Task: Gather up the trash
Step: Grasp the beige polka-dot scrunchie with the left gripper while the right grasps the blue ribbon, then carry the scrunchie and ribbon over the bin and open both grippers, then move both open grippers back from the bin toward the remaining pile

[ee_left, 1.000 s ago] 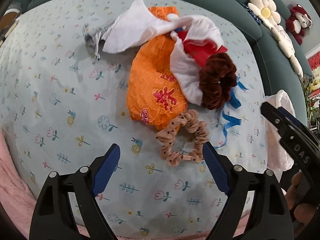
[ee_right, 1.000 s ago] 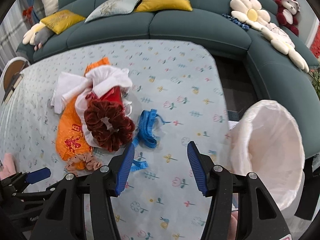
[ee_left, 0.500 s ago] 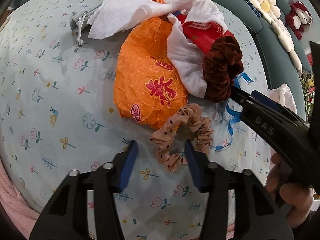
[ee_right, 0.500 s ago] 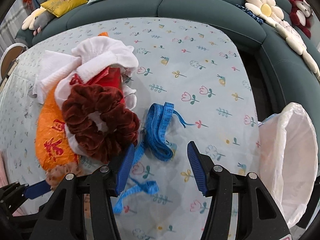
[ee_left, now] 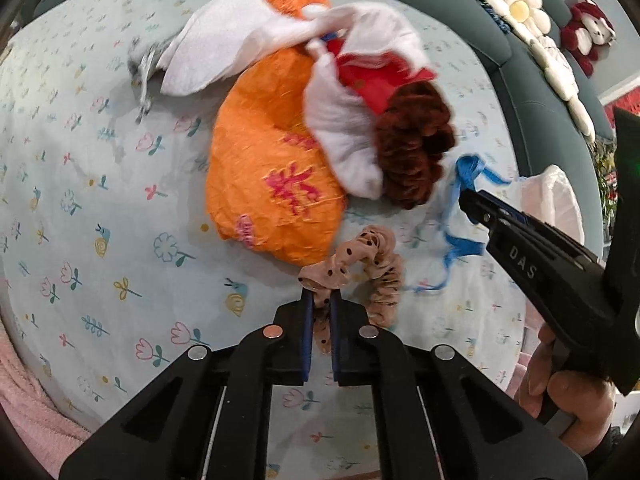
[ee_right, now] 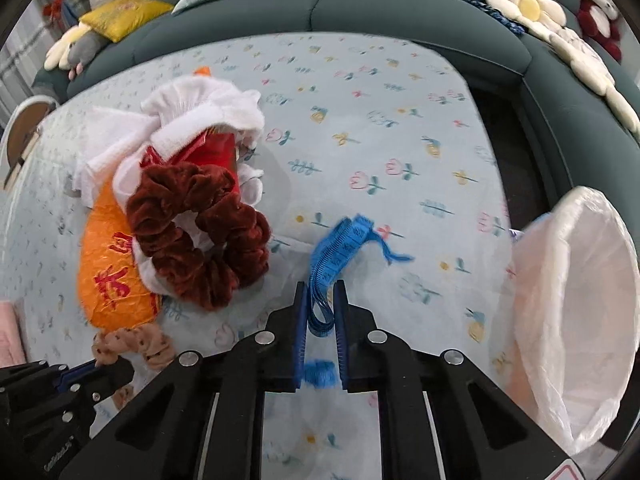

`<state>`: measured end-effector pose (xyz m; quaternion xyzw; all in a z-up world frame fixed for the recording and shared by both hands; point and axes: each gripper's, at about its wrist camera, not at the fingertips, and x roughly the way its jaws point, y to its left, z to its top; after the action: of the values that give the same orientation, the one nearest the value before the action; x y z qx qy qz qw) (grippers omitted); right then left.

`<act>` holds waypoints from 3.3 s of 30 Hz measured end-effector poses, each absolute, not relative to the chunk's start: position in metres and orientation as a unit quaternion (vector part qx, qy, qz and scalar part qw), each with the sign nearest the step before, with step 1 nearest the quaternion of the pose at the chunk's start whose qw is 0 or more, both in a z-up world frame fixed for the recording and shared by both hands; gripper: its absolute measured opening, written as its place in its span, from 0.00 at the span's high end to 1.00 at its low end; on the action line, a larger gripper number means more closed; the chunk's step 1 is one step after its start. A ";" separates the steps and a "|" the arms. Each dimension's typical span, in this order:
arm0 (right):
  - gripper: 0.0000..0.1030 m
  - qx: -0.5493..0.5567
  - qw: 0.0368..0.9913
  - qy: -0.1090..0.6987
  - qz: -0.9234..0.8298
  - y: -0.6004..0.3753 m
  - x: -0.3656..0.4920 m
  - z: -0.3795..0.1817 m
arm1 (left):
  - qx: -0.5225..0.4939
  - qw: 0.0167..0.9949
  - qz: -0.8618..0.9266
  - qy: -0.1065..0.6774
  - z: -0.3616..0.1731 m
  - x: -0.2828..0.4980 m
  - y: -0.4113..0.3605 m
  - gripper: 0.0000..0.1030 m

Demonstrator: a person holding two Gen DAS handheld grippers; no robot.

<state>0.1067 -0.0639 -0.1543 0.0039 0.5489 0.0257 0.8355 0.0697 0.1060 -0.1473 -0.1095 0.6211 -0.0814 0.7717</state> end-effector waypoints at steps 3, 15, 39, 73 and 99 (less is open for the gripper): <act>0.90 0.020 0.846 0.532 0.018 -0.077 0.093 -0.135 | -0.106 0.779 -0.093 0.611 -0.133 0.068 0.096 0.94; 0.90 0.063 0.894 0.443 -0.032 -0.161 0.058 -0.043 | -0.065 0.814 -0.156 0.556 -0.065 0.063 0.031 0.94; 0.90 0.078 0.915 0.373 -0.135 -0.313 0.013 0.026 | 0.012 0.817 -0.271 0.510 -0.006 0.067 -0.146 0.94; 0.53 0.059 0.911 0.393 -0.111 -0.271 0.015 0.006 | 0.017 0.832 -0.224 0.506 -0.019 0.074 -0.126 0.51; 0.50 0.022 0.901 0.432 -0.028 -0.152 0.042 -0.021 | -0.034 0.842 -0.129 0.523 -0.042 0.089 0.001 0.41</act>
<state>0.0419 -0.1521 -0.0211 0.0217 0.4320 -0.0284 0.9012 0.0890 0.0014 -0.0417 -0.0340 0.5230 -0.1290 0.8418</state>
